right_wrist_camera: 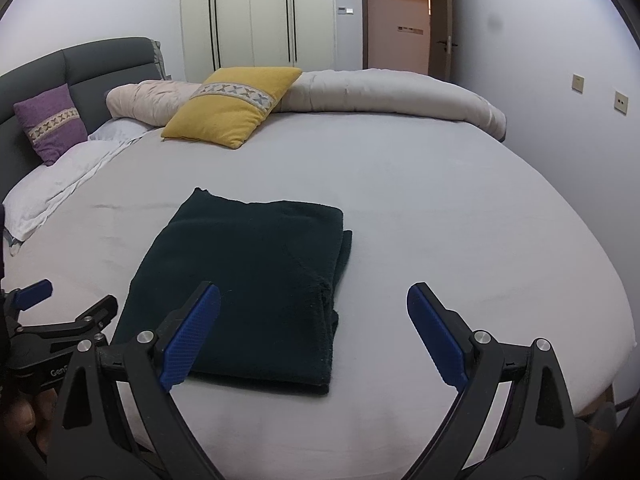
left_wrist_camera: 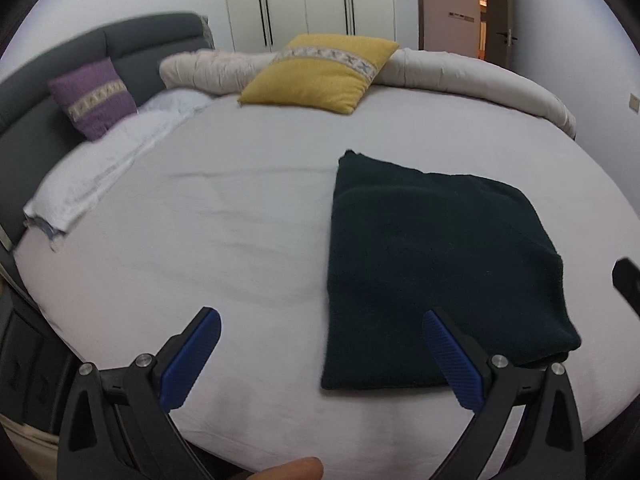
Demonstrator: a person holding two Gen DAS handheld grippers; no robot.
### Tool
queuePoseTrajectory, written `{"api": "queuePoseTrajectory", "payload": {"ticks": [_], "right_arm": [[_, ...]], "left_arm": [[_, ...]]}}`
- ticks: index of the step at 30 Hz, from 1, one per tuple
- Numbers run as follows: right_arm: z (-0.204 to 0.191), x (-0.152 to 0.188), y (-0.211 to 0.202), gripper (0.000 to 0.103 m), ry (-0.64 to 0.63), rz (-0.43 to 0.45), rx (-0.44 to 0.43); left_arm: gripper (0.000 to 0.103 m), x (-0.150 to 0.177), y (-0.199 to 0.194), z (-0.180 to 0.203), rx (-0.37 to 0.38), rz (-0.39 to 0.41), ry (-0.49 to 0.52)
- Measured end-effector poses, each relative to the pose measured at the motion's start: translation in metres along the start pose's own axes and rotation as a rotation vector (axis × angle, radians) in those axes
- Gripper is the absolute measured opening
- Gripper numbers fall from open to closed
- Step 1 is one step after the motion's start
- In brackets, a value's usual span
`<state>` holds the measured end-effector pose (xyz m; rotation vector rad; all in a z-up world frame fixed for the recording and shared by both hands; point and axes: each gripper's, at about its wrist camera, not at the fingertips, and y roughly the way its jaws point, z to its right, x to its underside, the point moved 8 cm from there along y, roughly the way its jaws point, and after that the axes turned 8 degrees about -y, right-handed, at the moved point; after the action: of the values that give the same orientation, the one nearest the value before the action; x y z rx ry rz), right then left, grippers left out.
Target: Fold small clothes
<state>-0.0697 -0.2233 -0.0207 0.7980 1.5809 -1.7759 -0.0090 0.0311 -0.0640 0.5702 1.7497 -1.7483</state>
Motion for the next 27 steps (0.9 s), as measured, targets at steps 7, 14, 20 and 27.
{"api": "queuePoseTrajectory", "payload": {"ticks": [7, 14, 20, 27], "right_arm": [[-0.005, -0.001, -0.005, 0.095, -0.023, 0.007, 0.005], [-0.007, 0.004, -0.001, 0.095, -0.029, -0.031, 0.013], [-0.009, 0.008, 0.004, 0.095, -0.036, -0.052, 0.004], [-0.009, 0.009, 0.006, 0.095, -0.034, -0.056, -0.001]], "left_arm": [[0.103, -0.006, 0.004, -0.01, 0.013, -0.012, -0.033], [0.103, -0.006, 0.006, -0.014, -0.012, -0.004, -0.011], [0.103, -0.007, 0.007, -0.017, -0.013, -0.006, -0.014], [0.103, -0.006, 0.008, -0.018, -0.018, -0.005, -0.004]]}}
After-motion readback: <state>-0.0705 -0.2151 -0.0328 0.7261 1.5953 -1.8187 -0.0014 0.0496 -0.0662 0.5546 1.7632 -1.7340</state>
